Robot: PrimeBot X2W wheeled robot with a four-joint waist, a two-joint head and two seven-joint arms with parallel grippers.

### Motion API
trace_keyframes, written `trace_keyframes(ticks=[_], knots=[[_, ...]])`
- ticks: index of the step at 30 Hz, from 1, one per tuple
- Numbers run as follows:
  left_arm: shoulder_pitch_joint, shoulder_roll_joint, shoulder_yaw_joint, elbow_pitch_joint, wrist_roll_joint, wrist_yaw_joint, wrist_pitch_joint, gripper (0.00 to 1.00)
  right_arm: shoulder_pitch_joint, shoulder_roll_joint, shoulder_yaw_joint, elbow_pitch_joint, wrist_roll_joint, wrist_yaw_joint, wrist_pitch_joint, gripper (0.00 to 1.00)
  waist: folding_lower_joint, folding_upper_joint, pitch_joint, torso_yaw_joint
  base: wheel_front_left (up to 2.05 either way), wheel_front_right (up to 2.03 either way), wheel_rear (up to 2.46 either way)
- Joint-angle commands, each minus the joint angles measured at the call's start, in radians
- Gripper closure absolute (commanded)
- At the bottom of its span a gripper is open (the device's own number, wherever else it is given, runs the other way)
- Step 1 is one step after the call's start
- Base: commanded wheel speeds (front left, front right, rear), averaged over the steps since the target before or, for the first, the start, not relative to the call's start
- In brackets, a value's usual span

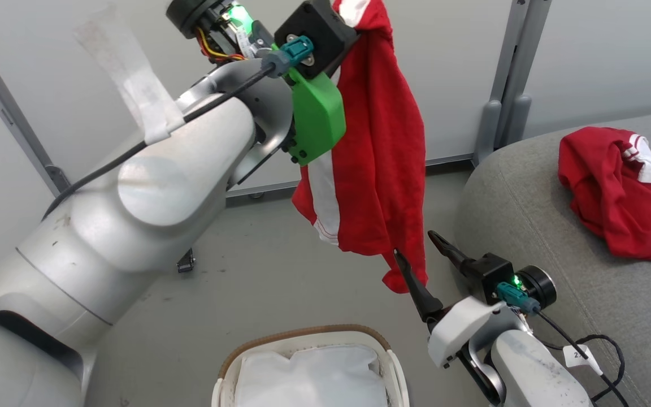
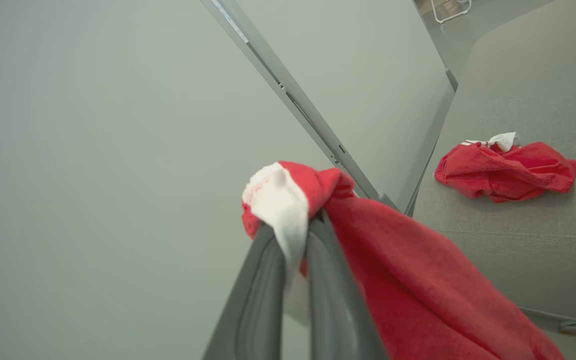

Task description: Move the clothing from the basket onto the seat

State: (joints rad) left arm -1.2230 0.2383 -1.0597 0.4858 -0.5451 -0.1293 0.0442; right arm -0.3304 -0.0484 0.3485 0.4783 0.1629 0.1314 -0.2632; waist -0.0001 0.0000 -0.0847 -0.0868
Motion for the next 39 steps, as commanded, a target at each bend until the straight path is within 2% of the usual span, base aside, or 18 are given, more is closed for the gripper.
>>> trace_keyframes(ticks=[1,7,12,13,14,15,16,17,18,26,28,29,34,39], knots=[[-0.019,-0.013,-0.004,-0.009,-0.005,-0.002,0.004,1.0,-0.018,-0.004,0.003,0.019,0.0,-0.001,-0.002,0.0,0.0001,0.0,-0.012,0.023,0.0,0.0,0.0],[-0.031,-0.046,-0.022,-0.039,-0.018,-0.001,-0.003,1.0,-0.083,-0.004,-0.042,0.092,-0.052,-0.001,-0.002,0.0,0.0001,0.0,-0.017,0.056,0.0,0.0,0.0],[-0.024,-0.049,-0.031,-0.069,-0.029,0.0,-0.015,1.0,-0.129,-0.003,-0.063,0.129,-0.071,-0.001,-0.002,0.0,0.0001,0.0,-0.019,0.076,0.0,0.0,0.0],[-0.015,-0.045,-0.03,-0.071,-0.033,0.004,-0.016,1.0,-0.136,-0.003,-0.06,0.133,-0.072,-0.001,-0.002,0.11,0.0001,0.0,-0.02,0.078,0.0,0.0,0.0],[-0.001,-0.038,-0.03,-0.072,-0.035,0.008,-0.014,1.0,-0.143,-0.003,-0.063,0.129,-0.073,-0.001,-0.002,0.58,0.0001,0.0,-0.02,0.079,0.0,0.0,0.0],[0.013,-0.033,-0.03,-0.073,-0.04,0.012,-0.014,1.0,-0.147,-0.004,-0.07,0.123,-0.068,-0.001,-0.002,0.64,0.0001,0.0,-0.02,0.079,0.0,0.0,0.0],[0.029,-0.026,-0.03,-0.072,-0.045,0.016,-0.016,1.0,-0.146,-0.006,-0.079,0.119,-0.063,-0.001,-0.002,0.78,0.0001,0.0,-0.02,0.079,0.0,0.0,0.0],[0.044,-0.017,-0.031,-0.07,-0.05,0.019,-0.018,1.0,-0.145,-0.005,-0.085,0.112,-0.061,-0.001,-0.002,0.86,0.0001,0.0,-0.019,0.077,0.0,0.0,0.0],[0.057,-0.01,-0.031,-0.068,-0.054,0.024,-0.019,1.0,-0.143,-0.004,-0.088,0.105,-0.062,-0.001,-0.002,1.0,0.0001,0.0,-0.018,0.076,0.0,0.0,0.0],[0.235,0.046,-0.02,-0.037,-0.118,0.066,-0.074,1.0,-0.109,-0.004,-0.102,0.05,-0.06,-0.001,-0.002,1.0,0.0001,0.0,-0.009,0.056,0.0,0.0,0.0],[0.3,0.052,-0.015,-0.022,-0.137,0.084,-0.11,0.54,-0.101,-0.004,-0.104,0.043,-0.057,-0.001,-0.002,1.0,0.0001,0.0,-0.009,0.05,0.0,0.0,0.0],[0.333,0.051,-0.008,-0.01,-0.149,0.097,-0.133,0.0,-0.099,-0.004,-0.109,0.042,-0.054,-0.001,-0.002,1.0,0.0001,0.0,-0.008,0.046,0.0,0.0,0.0],[0.466,0.039,0.0,0.05,-0.188,0.122,-0.219,0.0,-0.092,-0.004,-0.132,0.045,-0.073,-0.001,-0.002,1.0,0.0001,0.0,-0.002,0.038,0.0,0.0,0.0],[0.573,0.019,0.014,0.095,-0.221,0.118,-0.282,0.0,-0.088,-0.004,-0.161,0.039,-0.086,-0.001,-0.002,1.0,0.0001,0.0,0.004,0.035,0.0,0.0,0.0]])
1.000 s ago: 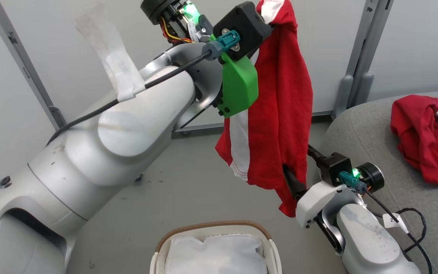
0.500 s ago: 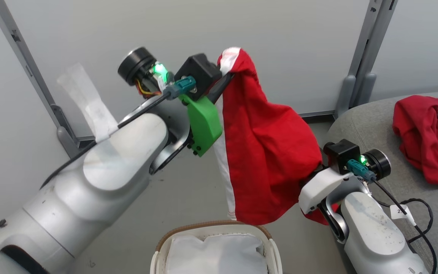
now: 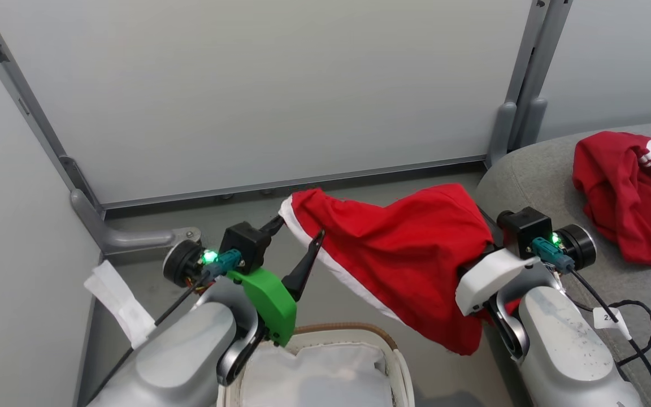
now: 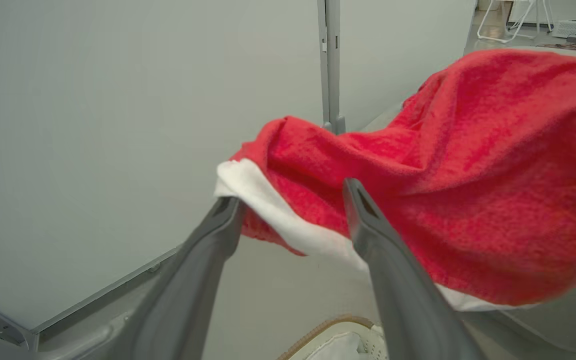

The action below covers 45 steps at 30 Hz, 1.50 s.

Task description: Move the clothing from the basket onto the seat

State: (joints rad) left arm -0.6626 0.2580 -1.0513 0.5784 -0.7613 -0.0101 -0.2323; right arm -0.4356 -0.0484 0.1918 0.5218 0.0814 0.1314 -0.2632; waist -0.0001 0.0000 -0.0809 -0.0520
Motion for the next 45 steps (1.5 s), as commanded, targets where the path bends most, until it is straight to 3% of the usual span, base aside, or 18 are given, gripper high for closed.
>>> trace_keyframes(ticks=[1,11,19,30,36,45], knots=[[0.027,-0.003,0.008,0.007,-0.005,-0.001,-0.012,0.0,0.019,-0.004,-0.01,-0.006,-0.006,-0.001,-0.002,1.0,0.0001,0.0,0.001,0.001,0.0,0.0,0.0],[0.168,-0.017,0.086,-0.002,0.005,0.004,-0.033,0.0,0.034,-0.004,-0.092,-0.03,-0.052,-0.001,-0.002,1.0,0.0001,0.0,0.011,-0.004,0.0,0.0,0.0],[0.282,-0.025,0.205,-0.113,0.085,0.001,-0.032,0.0,0.056,-0.004,-0.16,-0.044,-0.082,-0.001,-0.002,1.0,0.0001,0.0,0.014,-0.017,0.0,0.0,0.0],[0.371,-0.069,0.318,-0.174,0.185,-0.01,-0.032,0.0,0.04,-0.004,-0.174,-0.059,-0.074,-0.001,-0.002,1.0,0.0001,0.0,0.029,-0.045,0.0,0.0,0.0],[0.407,-0.089,0.384,-0.215,0.23,-0.021,-0.032,0.0,0.041,-0.004,-0.203,-0.095,-0.108,-0.001,-0.002,1.0,0.0001,0.0,0.057,-0.119,0.0,0.0,0.0],[0.423,-0.115,0.446,-0.231,0.294,-0.049,-0.032,0.0,0.059,-0.004,-0.232,-0.133,-0.143,-0.001,-0.002,1.0,0.0001,0.0,0.117,-0.302,0.0,0.0,0.0]])
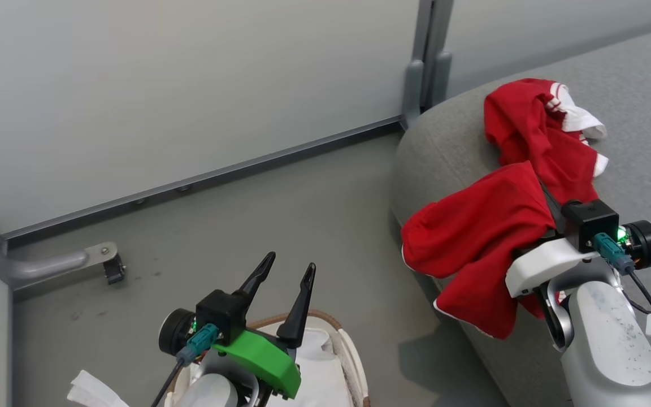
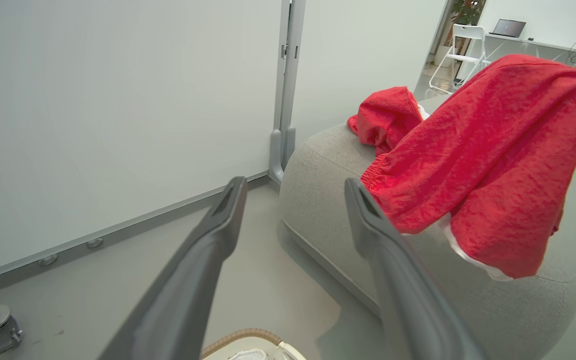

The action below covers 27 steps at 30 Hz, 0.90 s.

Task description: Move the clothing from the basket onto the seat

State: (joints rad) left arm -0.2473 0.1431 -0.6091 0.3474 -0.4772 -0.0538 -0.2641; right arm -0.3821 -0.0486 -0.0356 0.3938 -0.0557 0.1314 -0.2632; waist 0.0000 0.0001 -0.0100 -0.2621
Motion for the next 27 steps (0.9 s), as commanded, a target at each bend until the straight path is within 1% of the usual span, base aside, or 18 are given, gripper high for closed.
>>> trace_keyframes(ticks=[1,6,12,17,20,23,27], knots=[[0.004,-0.002,0.007,0.003,0.016,-0.009,0.0,0.0,0.005,-0.003,-0.007,-0.007,-0.005,-0.001,-0.002,1.0,0.0,-0.0001,0.054,-0.109,0.0,0.0,0.0],[-0.026,-0.012,0.014,0.02,0.041,-0.025,0.0,0.0,0.004,-0.003,-0.016,-0.013,0.005,-0.001,-0.002,1.0,0.0,-0.0001,0.092,-0.18,0.0,0.0,0.0],[-0.044,-0.02,0.012,0.045,0.065,-0.042,0.0,0.0,-0.013,-0.003,-0.027,-0.009,0.01,-0.001,-0.002,1.0,0.0,-0.0001,0.124,-0.216,0.0,0.0,0.0],[-0.06,-0.02,0.014,0.056,0.08,-0.051,0.0,0.0,-0.037,-0.003,-0.035,0.001,0.013,-0.001,-0.002,1.0,0.0,-0.0001,0.151,-0.215,0.0,0.0,0.0],[-0.072,-0.018,0.014,0.063,0.081,-0.053,0.0,0.0,-0.083,-0.003,-0.03,0.016,0.008,-0.001,-0.002,1.0,0.0,-0.0001,0.173,-0.205,0.0,0.0,0.0],[-0.084,-0.011,0.011,0.064,0.089,-0.058,0.0,0.0,-0.163,-0.009,-0.036,0.029,-0.014,-0.001,-0.002,1.0,0.0,-0.0001,0.197,-0.188,0.0,0.0,0.0],[-0.104,-0.001,0.002,0.068,0.097,-0.06,0.0,0.0,-0.312,-0.05,-0.065,0.054,-0.029,-0.001,-0.002,1.0,0.0,-0.0001,0.23,-0.153,0.0,0.0,0.0]])
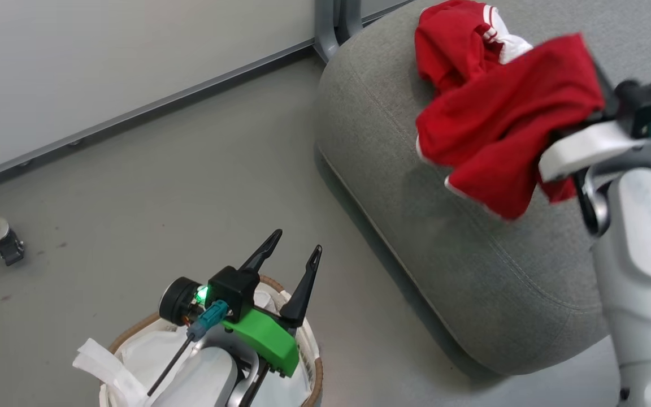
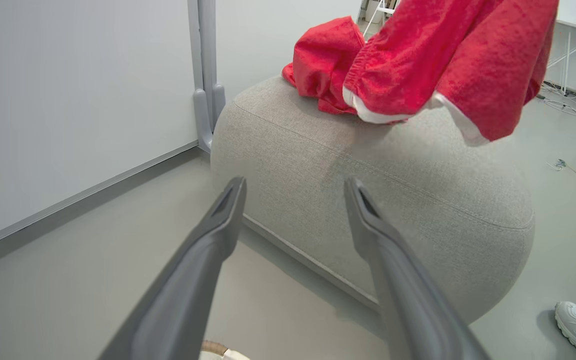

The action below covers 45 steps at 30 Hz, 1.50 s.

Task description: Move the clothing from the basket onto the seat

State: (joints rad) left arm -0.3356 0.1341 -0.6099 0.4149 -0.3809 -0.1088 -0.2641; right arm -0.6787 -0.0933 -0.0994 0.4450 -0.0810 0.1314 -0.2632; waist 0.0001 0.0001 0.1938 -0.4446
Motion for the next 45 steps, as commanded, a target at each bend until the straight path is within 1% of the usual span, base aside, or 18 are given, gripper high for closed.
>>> trace_keyframes(ticks=[1,4,9,10,13,16,18,21,27,29,33,37,38,39,40,41,42,45], knots=[[-0.02,0.01,0.0,0.0,0.004,-0.004,0.0,0.0,-0.055,-0.024,-0.008,0.014,-0.009,-0.001,-0.002,1.0,-0.0001,-0.0001,0.034,0.041,0.0,0.0,0.0],[-0.033,0.019,-0.004,-0.005,0.009,-0.004,0.003,0.0,-0.208,-0.1,-0.027,0.049,-0.035,-0.001,0.016,1.0,-0.0001,-0.0001,0.062,0.074,0.0,0.0,0.0],[-0.05,0.04,-0.015,-0.027,0.024,-0.002,0.019,0.0,-0.426,-0.208,-0.066,0.111,-0.071,-0.001,0.074,1.0,-0.0001,-0.0001,0.114,0.127,0.0,0.0,0.0],[-0.056,0.044,-0.018,-0.036,0.027,-0.003,0.024,0.0,-0.475,-0.241,-0.078,0.129,-0.084,-0.001,0.089,1.0,-0.0001,-0.0001,0.128,0.141,0.0,0.0,0.0],[-0.073,0.05,-0.029,-0.061,0.036,-0.005,0.036,0.0,-0.555,-0.312,-0.097,0.183,-0.13,-0.001,0.118,1.0,-0.0001,-0.0001,0.167,0.182,0.0,0.0,0.0],[-0.092,0.062,-0.031,-0.088,0.042,0.001,0.054,0.0,-0.611,-0.373,-0.116,0.258,-0.165,-0.001,0.149,1.0,-0.0001,-0.0001,0.21,0.208,0.0,0.0,0.0],[-0.103,0.066,-0.033,-0.109,0.048,0.003,0.065,0.0,-0.639,-0.396,-0.156,0.3,-0.177,-0.001,0.155,1.0,-0.0001,-0.0001,0.233,0.222,0.0,0.0,0.0],[-0.117,0.068,-0.04,-0.134,0.057,0.01,0.079,0.0,-0.629,-0.404,-0.217,0.361,-0.195,-0.001,0.141,1.0,-0.0001,-0.0001,0.262,0.236,0.0,0.0,0.0],[-0.125,0.083,-0.053,-0.174,0.063,0.015,0.111,0.0,-0.514,-0.37,-0.336,0.465,-0.271,-0.001,0.121,1.0,-0.0001,-0.0001,0.3,0.236,0.0,0.0,0.0],[-0.125,0.09,-0.054,-0.183,0.063,0.016,0.117,0.0,-0.474,-0.344,-0.368,0.499,-0.281,-0.001,0.101,1.0,-0.0001,-0.0001,0.304,0.235,0.0,0.0,0.0],[-0.094,0.104,-0.055,-0.198,0.054,0.023,0.123,0.0,-0.396,-0.317,-0.398,0.561,-0.308,-0.001,0.059,1.0,-0.0001,-0.0001,0.298,0.221,0.0,0.0,0.0],[-0.076,0.115,-0.058,-0.207,0.049,0.029,0.129,0.0,-0.36,-0.298,-0.404,0.604,-0.315,-0.001,0.03,1.0,-0.0001,-0.0001,0.287,0.208,0.0,0.0,0.0],[-0.071,0.116,-0.057,-0.207,0.046,0.032,0.131,0.0,-0.348,-0.287,-0.401,0.609,-0.321,-0.001,0.023,0.92,-0.0001,-0.0001,0.283,0.203,0.0,0.0,0.0],[-0.066,0.116,-0.058,-0.209,0.043,0.034,0.132,0.0,-0.338,-0.276,-0.395,0.615,-0.322,-0.001,0.019,0.67,-0.0001,-0.0001,0.279,0.198,0.0,0.0,0.0],[-0.063,0.116,-0.06,-0.21,0.042,0.034,0.133,0.0,-0.333,-0.269,-0.39,0.617,-0.321,-0.001,0.013,0.57,-0.0001,-0.0001,0.274,0.194,0.0,0.0,0.0],[-0.06,0.115,-0.061,-0.21,0.042,0.036,0.134,0.0,-0.328,-0.259,-0.382,0.62,-0.315,-0.001,0.008,0.13,-0.0001,-0.0001,0.269,0.19,0.0,0.0,0.0],[-0.057,0.112,-0.062,-0.208,0.038,0.036,0.135,0.0,-0.325,-0.25,-0.376,0.628,-0.303,-0.001,0.005,0.0,-0.0001,-0.0001,0.263,0.186,0.0,0.0,0.0],[-0.054,0.101,-0.062,-0.206,0.028,0.039,0.133,0.0,-0.305,-0.237,-0.333,0.648,-0.27,-0.001,-0.001,0.0,-0.0001,-0.0001,0.242,0.175,0.0,0.0,0.0]])
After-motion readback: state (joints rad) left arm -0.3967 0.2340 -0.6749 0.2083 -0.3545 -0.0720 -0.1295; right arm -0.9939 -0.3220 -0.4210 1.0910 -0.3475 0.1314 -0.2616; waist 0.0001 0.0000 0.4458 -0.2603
